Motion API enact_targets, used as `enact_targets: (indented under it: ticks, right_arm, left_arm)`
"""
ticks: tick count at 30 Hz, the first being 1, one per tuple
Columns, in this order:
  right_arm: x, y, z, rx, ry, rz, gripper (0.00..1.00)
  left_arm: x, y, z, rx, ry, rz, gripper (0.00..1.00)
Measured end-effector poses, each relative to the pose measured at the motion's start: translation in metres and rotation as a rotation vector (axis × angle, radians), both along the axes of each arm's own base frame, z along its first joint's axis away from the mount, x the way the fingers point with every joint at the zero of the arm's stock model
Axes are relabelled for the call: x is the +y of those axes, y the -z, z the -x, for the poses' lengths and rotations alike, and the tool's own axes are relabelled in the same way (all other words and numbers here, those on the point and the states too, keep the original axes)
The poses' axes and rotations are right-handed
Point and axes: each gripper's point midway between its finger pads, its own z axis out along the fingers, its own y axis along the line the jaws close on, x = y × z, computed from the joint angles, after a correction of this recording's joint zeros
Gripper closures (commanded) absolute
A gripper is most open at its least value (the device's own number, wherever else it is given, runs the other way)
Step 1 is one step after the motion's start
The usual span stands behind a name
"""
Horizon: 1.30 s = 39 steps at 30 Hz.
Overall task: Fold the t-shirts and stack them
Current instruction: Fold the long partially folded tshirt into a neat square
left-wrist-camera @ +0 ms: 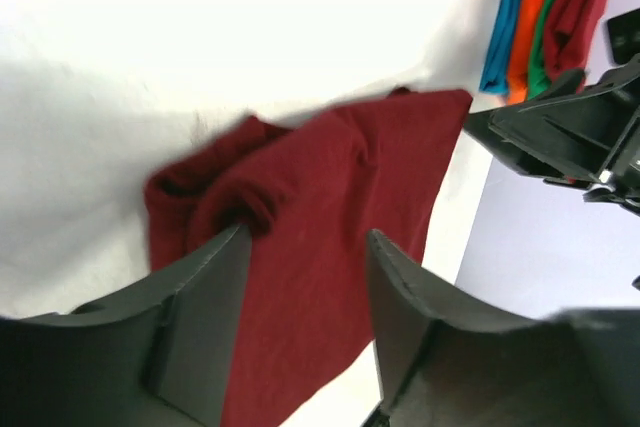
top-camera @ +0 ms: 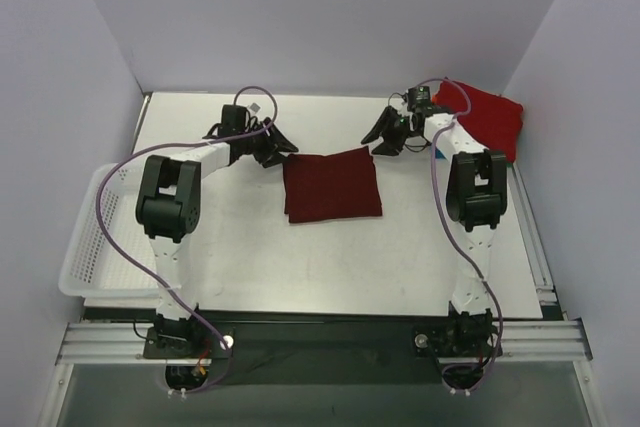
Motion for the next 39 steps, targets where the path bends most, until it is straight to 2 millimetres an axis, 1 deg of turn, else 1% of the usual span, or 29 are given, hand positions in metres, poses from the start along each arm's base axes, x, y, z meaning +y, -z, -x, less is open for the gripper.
enact_targets:
  ticks: [1, 2, 5, 6, 7, 10, 12, 13, 15, 16, 17, 19, 20, 22, 24, 26, 27, 28, 29, 32, 38, 39]
  right_arm:
    - [-0.003, 0.0, -0.002, -0.002, 0.004, 0.0, 0.41]
    - [-0.006, 0.0, -0.004, -0.008, 0.005, 0.004, 0.41]
    - [-0.015, -0.003, -0.007, -0.036, 0.001, 0.023, 0.43]
    - [-0.017, -0.005, -0.005, -0.045, -0.001, 0.03, 0.43]
    - [-0.02, -0.007, -0.002, -0.046, 0.002, 0.037, 0.44]
    - [-0.023, -0.016, 0.012, -0.061, 0.007, 0.045, 0.5]
    - [-0.016, -0.025, 0.018, -0.084, 0.0, 0.035, 0.52]
    - [-0.01, -0.031, 0.017, -0.1, -0.008, 0.026, 0.52]
    - [0.007, -0.039, 0.014, -0.135, -0.031, 0.003, 0.53]
    - [0.016, -0.04, 0.013, -0.145, -0.045, -0.01, 0.54]
    - [0.027, -0.041, 0.011, -0.155, -0.06, -0.03, 0.55]
    - [0.044, -0.038, 0.005, -0.167, -0.072, -0.07, 0.56]
    - [0.052, -0.033, 0.003, -0.169, -0.079, -0.091, 0.57]
    - [0.062, -0.017, -0.004, -0.152, -0.075, -0.131, 0.58]
    - [0.062, 0.009, -0.011, -0.111, -0.043, -0.164, 0.59]
    - [0.056, 0.035, -0.015, -0.06, 0.002, -0.191, 0.59]
    - [0.053, 0.04, -0.017, -0.038, 0.014, -0.238, 0.59]
    - [0.05, 0.039, -0.019, -0.036, 0.027, -0.265, 0.59]
    - [0.045, 0.04, -0.022, -0.038, 0.045, -0.271, 0.59]
    - [0.033, 0.042, -0.023, -0.044, 0.086, -0.315, 0.59]
    - [0.027, 0.04, -0.022, -0.041, 0.115, -0.396, 0.59]
    - [0.025, 0.04, -0.022, -0.041, 0.118, -0.4, 0.58]
  left_arm:
    - [0.003, -0.002, -0.005, -0.015, -0.006, 0.005, 0.34]
    - [0.008, -0.006, -0.011, -0.031, -0.016, 0.011, 0.34]
    - [0.018, -0.018, -0.022, -0.08, -0.037, 0.022, 0.42]
    - [0.02, -0.022, -0.024, -0.089, -0.043, 0.02, 0.53]
    - [0.021, -0.025, -0.025, -0.096, -0.049, 0.019, 0.59]
    - [0.017, -0.036, -0.024, -0.125, -0.049, 0.007, 0.72]
    - [0.007, -0.043, -0.021, -0.144, -0.033, 0.004, 0.77]
    - [0.001, -0.044, -0.018, -0.146, -0.021, 0.005, 0.8]
    - [-0.012, -0.044, -0.014, -0.145, 0.002, 0.003, 0.87]
    - [-0.019, -0.044, -0.012, -0.144, 0.013, 0.003, 0.91]
    - [-0.025, -0.043, -0.01, -0.143, 0.024, 0.003, 0.92]
    - [-0.037, -0.039, -0.009, -0.141, 0.046, 0.002, 0.96]
    - [-0.041, -0.036, -0.01, -0.139, 0.053, 0.002, 0.98]
    - [-0.044, -0.021, -0.013, -0.123, 0.054, -0.009, 0.99]
    - [-0.04, -0.002, -0.016, -0.093, 0.041, -0.024, 0.99]
    - [-0.032, 0.02, -0.018, -0.055, 0.02, -0.037, 1.0]
    - [-0.026, 0.032, -0.017, -0.036, 0.009, -0.044, 1.0]
    - [-0.019, 0.044, -0.015, -0.011, -0.003, -0.048, 1.0]
    - [-0.015, 0.05, -0.013, 0.009, -0.01, -0.027, 1.0]
    - [-0.007, 0.05, -0.014, -0.006, -0.026, 0.019, 1.0]
    - [-0.005, 0.049, -0.014, -0.019, -0.029, 0.048, 1.0]
    - [-0.005, 0.049, -0.014, -0.019, -0.028, 0.049, 1.0]
